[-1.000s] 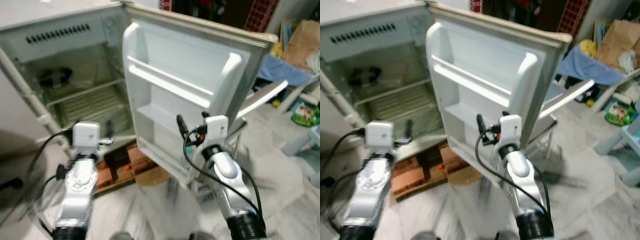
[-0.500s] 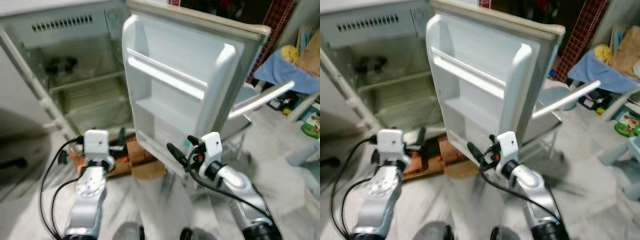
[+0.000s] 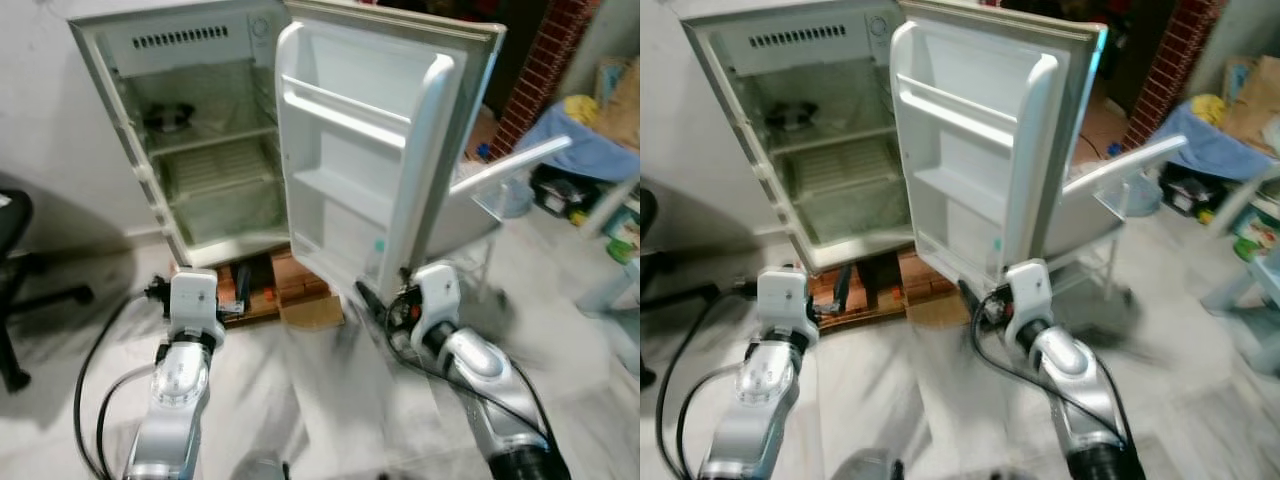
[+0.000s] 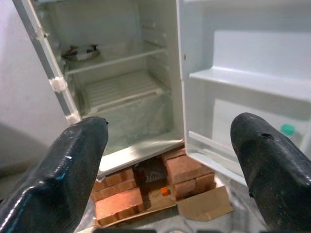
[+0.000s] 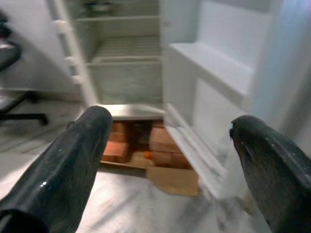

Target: Restocking fridge

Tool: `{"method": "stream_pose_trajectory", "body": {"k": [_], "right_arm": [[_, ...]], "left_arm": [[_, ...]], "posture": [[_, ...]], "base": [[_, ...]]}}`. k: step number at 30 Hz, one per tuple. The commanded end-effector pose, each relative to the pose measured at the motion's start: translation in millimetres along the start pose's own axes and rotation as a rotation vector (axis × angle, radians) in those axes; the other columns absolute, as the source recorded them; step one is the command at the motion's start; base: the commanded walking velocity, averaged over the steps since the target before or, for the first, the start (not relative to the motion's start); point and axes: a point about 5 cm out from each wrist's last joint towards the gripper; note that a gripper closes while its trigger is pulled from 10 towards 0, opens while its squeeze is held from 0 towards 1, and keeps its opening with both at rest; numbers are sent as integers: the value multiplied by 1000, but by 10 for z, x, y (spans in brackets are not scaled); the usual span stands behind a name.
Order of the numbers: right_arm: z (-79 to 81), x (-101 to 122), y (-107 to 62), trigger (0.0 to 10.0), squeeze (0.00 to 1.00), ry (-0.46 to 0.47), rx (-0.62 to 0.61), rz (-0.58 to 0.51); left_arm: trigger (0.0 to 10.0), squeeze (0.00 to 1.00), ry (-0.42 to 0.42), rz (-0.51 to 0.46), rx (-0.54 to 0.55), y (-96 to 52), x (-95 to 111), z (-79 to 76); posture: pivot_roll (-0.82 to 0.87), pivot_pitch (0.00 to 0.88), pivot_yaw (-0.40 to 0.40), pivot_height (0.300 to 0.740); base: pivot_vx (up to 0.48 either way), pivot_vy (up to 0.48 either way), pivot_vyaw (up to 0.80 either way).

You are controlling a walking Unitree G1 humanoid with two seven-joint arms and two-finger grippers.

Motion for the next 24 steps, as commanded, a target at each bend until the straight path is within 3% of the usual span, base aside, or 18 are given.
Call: {"method": "stream_pose_trajectory", "body": {"k": [1, 7, 13, 17, 24], "right_arm": [[-21, 201, 57, 10000, 0, -12, -36, -95], [-169, 382, 30, 10000, 0, -21, -191, -219], [-301, 384, -59, 10000, 0, -1, -323, -264], [-296, 367, -69, 10000, 0, 6, -331, -261], [-150, 371, -5, 10000, 0, -1, -238, -255]], "left_arm": [[10000, 0, 20, -38, 9, 21, 69, 41], [10000, 0, 26, -43, 23, -14, 48, 78], [10000, 0, -12, -6, 61, -57, -28, 138], [10000, 0, -12, -14, 49, -55, -22, 139], [10000, 0, 3, -34, 33, -29, 16, 114]], "posture": [[78, 0, 8, 740], [77, 0, 11, 740], [75, 0, 12, 740], [73, 0, 13, 740], [69, 0, 17, 740]], "base": [[0, 0, 0], [0, 0, 0], [0, 0, 0], [0, 0, 0], [360, -170, 0]]}}
Point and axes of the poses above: a point about 5 cm out from each wrist's last joint towards the gripper, its own y axis pointing out of the wrist towards the gripper, its own x axis along the axis of the wrist's last joint, z = x × y, and after that the axes turned 15 degrees about y, right-handed
